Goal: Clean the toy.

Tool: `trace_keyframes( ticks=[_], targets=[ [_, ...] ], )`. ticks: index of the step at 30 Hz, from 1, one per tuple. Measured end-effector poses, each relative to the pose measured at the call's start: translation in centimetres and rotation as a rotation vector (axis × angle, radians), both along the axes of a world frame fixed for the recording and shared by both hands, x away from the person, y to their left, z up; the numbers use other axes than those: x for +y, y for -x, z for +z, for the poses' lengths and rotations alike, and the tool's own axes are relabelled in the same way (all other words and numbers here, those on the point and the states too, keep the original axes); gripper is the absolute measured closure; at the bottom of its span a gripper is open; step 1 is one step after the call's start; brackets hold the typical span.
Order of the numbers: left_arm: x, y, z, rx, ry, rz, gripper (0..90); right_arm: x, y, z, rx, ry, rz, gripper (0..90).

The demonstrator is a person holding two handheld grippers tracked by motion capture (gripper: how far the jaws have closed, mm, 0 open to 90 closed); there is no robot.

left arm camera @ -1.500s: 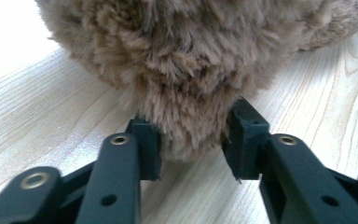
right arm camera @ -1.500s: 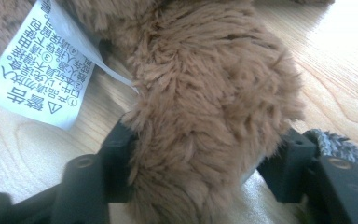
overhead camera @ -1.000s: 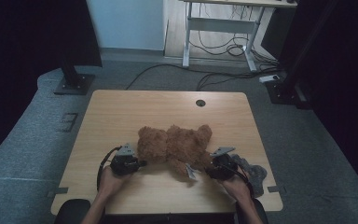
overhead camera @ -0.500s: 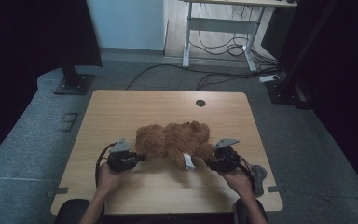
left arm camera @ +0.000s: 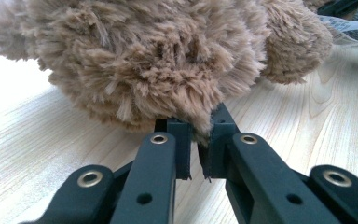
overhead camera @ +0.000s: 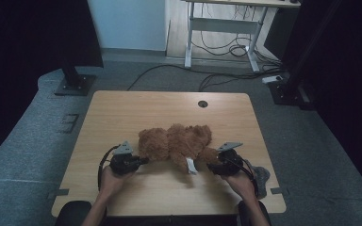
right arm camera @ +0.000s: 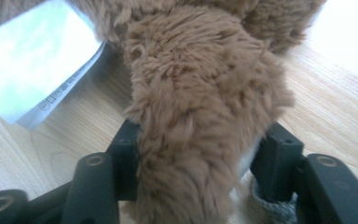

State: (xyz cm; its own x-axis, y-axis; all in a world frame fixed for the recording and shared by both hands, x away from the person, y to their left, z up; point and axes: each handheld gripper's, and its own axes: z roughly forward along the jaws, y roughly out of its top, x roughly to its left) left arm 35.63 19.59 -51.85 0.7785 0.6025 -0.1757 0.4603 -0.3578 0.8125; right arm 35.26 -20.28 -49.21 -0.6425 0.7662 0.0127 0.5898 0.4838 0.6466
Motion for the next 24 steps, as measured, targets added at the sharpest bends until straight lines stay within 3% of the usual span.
trace_keyframes(
  ticks=[7, 12, 18, 24],
  targets=[
    [0.0, 0.0, 0.0, 0.003, -0.004, 0.0, 83.1, -0.3, 1.0, 2.0, -0.058, 0.002, 0.013, 37.3],
    [0.0, 0.0, 0.0, 0.006, -0.002, 0.002, 83.2, 0.9, 2.0, 2.8, -0.056, -0.025, 0.08, 37.1],
    [0.0, -0.1, 0.0, 0.008, -0.001, 0.001, 83.1, 3.7, 2.8, 0.4, 0.01, -0.035, 0.19, 42.3],
    [0.1, -0.1, 0.0, 0.009, 0.001, -0.002, 83.1, 5.4, 3.0, -2.5, 0.064, -0.035, 0.22, 42.2]
  ],
)
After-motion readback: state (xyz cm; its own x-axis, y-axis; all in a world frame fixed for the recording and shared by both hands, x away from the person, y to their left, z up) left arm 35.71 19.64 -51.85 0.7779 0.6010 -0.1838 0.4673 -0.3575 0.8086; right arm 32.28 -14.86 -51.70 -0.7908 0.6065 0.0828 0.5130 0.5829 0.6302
